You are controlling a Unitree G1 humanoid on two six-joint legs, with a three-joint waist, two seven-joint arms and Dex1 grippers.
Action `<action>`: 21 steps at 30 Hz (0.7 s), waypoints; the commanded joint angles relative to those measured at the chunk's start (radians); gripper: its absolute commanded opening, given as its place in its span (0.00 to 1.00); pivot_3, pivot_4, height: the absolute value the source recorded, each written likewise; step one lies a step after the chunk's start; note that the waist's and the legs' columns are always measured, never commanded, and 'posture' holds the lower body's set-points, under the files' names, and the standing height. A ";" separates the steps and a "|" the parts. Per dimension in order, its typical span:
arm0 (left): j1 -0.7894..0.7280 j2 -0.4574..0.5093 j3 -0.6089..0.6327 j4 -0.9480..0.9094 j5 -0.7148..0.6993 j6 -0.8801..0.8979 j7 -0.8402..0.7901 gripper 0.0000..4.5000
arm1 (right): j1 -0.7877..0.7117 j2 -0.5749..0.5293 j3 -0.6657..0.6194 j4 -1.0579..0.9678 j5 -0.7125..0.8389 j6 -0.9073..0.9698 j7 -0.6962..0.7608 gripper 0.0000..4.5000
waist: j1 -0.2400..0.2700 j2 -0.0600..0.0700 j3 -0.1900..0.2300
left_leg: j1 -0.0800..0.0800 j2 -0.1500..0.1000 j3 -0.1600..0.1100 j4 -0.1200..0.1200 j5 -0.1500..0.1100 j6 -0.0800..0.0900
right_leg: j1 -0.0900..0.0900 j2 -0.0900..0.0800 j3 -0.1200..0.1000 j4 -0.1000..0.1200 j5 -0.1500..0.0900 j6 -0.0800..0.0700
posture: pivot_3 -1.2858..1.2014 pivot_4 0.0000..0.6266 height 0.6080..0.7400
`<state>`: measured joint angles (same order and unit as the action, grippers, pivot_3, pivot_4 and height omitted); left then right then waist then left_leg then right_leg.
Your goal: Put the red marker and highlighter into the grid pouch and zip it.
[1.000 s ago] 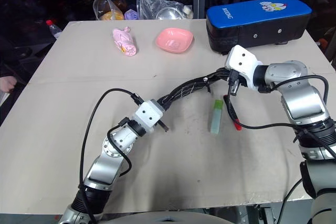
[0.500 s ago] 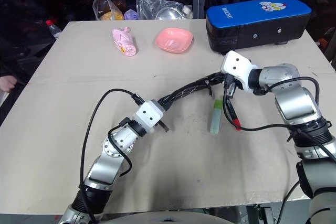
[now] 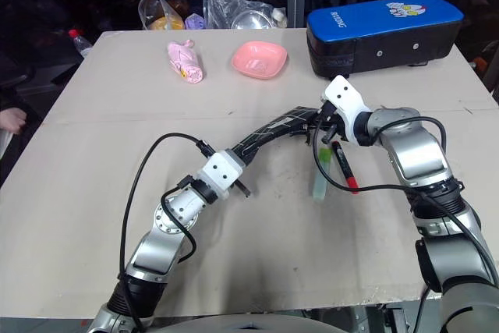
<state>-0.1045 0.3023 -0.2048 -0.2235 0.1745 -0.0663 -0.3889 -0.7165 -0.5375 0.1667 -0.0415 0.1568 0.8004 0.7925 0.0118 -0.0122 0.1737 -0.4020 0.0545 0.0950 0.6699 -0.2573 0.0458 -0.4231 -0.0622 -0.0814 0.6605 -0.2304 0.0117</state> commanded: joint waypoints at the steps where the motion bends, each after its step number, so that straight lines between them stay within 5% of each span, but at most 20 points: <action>1: -0.011 0.004 -0.001 -0.020 -0.013 -0.041 -0.007 0.00 | -0.018 0.049 -0.036 -0.003 0.037 -0.037 -0.019 0.02 | 0.000 0.000 0.000 | 0.000 0.000 0.000 0.000 0.000 0.000 | 0.000 0.000 0.000 0.000 0.000 0.000 | 0.52 0.24 1.00; 16: -0.038 0.114 0.028 0.052 -0.097 -0.196 -0.139 0.00 | -0.079 -0.036 0.198 0.469 -0.307 -1.040 0.079 0.02 | -0.003 0.000 0.000 | 0.000 0.000 0.002 0.000 0.000 0.000 | 0.000 0.001 0.001 0.000 0.000 0.000 | 0.52 0.24 1.00; 21: -0.048 0.121 0.037 0.074 -0.111 -0.206 -0.146 0.00 | -0.115 -0.056 0.207 0.539 -0.390 -1.184 0.042 0.41 | -0.003 0.000 0.000 | 0.001 0.000 0.002 0.000 0.000 0.000 | 0.000 0.001 0.002 0.000 0.000 0.000 | 0.52 0.24 1.00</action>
<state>-0.1447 0.4220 -0.1884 -0.1276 0.0868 -0.2379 -0.5360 -0.8078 -0.5732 0.3864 0.4893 -0.2115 -0.3484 0.8517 0.0085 -0.0121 0.1738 -0.4014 0.0547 0.0973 0.6697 -0.2570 0.0454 -0.4235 -0.0615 -0.0797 0.6607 -0.2305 0.0120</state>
